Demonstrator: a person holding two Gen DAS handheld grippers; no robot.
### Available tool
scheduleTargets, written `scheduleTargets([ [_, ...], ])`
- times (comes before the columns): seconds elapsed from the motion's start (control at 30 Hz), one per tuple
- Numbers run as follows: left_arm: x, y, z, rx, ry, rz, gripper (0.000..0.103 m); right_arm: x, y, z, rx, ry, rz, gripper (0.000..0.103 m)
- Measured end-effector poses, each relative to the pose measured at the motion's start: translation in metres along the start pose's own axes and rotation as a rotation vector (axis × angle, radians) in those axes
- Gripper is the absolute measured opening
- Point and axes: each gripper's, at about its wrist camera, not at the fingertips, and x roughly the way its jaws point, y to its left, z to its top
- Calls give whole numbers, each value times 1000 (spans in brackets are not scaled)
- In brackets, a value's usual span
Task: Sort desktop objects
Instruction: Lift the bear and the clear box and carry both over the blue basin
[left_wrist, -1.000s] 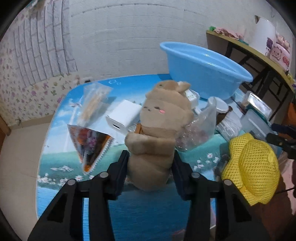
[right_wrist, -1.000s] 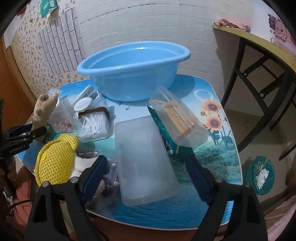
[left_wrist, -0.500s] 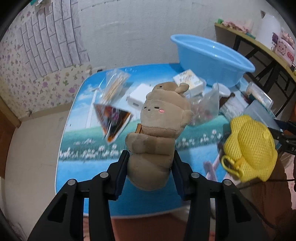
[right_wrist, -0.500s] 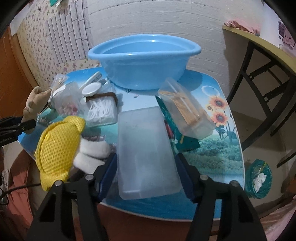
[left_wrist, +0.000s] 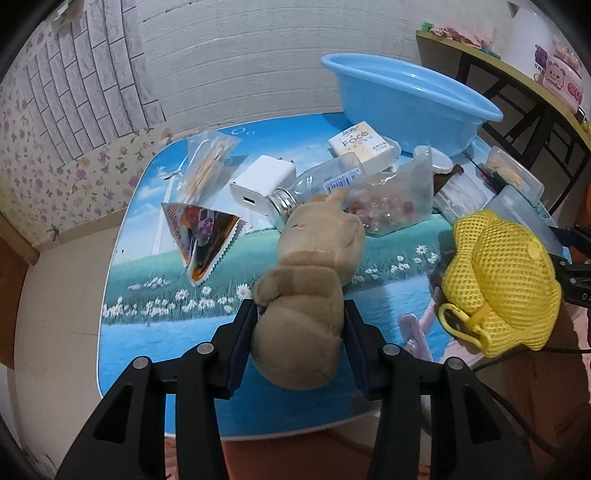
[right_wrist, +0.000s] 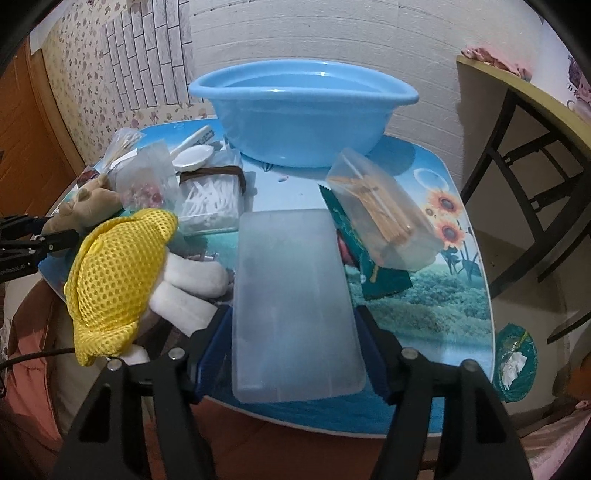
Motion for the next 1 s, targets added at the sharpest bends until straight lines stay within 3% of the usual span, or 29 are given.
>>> scheduleTargets([
  [0.3, 15, 3, 4, 10, -40, -14, 52, 8, -2, 0, 22, -20, 6, 67],
  [0.4, 15, 6, 5, -3, -44, -22, 44, 6, 1, -1, 21, -25, 2, 66],
  [0.5, 13, 9, 4, -28, -40, -47, 44, 6, 2, -1, 23, -20, 15, 63],
  [1.0, -38, 8, 17, -61, -118, -42, 44, -40, 6, 17, 25, -125, 67, 61],
])
